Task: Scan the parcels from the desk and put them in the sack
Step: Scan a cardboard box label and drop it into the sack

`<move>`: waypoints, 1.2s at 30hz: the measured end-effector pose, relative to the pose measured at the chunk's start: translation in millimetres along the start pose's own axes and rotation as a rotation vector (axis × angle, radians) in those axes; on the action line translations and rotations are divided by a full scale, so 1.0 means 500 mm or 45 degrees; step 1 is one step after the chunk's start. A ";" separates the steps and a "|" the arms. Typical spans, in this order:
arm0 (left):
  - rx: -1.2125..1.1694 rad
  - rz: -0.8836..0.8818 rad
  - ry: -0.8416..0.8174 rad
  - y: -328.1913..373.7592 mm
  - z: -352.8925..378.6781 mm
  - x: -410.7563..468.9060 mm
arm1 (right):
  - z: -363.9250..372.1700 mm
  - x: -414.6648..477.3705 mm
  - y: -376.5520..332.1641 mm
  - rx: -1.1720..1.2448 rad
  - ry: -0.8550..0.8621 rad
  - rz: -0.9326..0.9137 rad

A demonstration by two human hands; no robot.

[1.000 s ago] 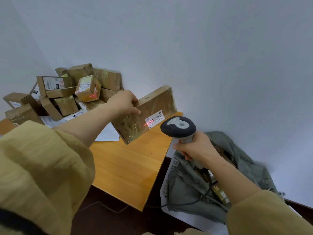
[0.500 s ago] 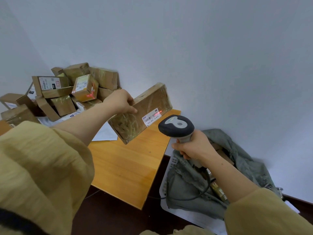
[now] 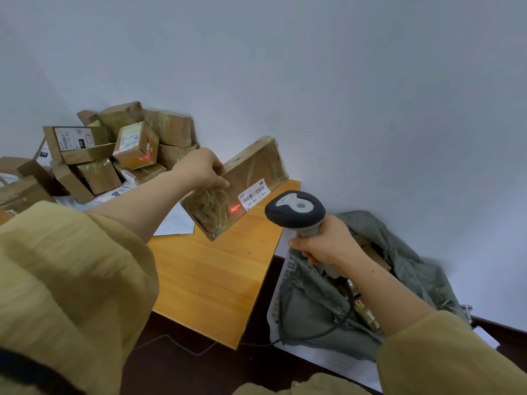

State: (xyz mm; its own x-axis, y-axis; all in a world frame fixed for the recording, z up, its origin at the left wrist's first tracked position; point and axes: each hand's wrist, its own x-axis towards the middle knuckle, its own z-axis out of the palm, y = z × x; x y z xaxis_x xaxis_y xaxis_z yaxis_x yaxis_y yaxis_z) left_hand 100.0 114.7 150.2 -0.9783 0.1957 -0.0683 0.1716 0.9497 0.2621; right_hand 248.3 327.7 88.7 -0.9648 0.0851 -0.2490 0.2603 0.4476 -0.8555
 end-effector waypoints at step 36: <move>-1.313 -1.181 -0.861 0.328 0.915 0.043 | -0.220 -0.054 0.660 1.050 1.250 0.538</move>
State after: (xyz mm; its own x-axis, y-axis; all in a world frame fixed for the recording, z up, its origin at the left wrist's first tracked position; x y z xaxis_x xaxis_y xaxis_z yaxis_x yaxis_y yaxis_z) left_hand 160.2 386.6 -248.5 -0.4100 -0.0068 -0.9121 -0.8774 0.2759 0.3924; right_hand 356.1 571.1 -136.7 -0.3441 0.8343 -0.4308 0.1545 -0.4022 -0.9024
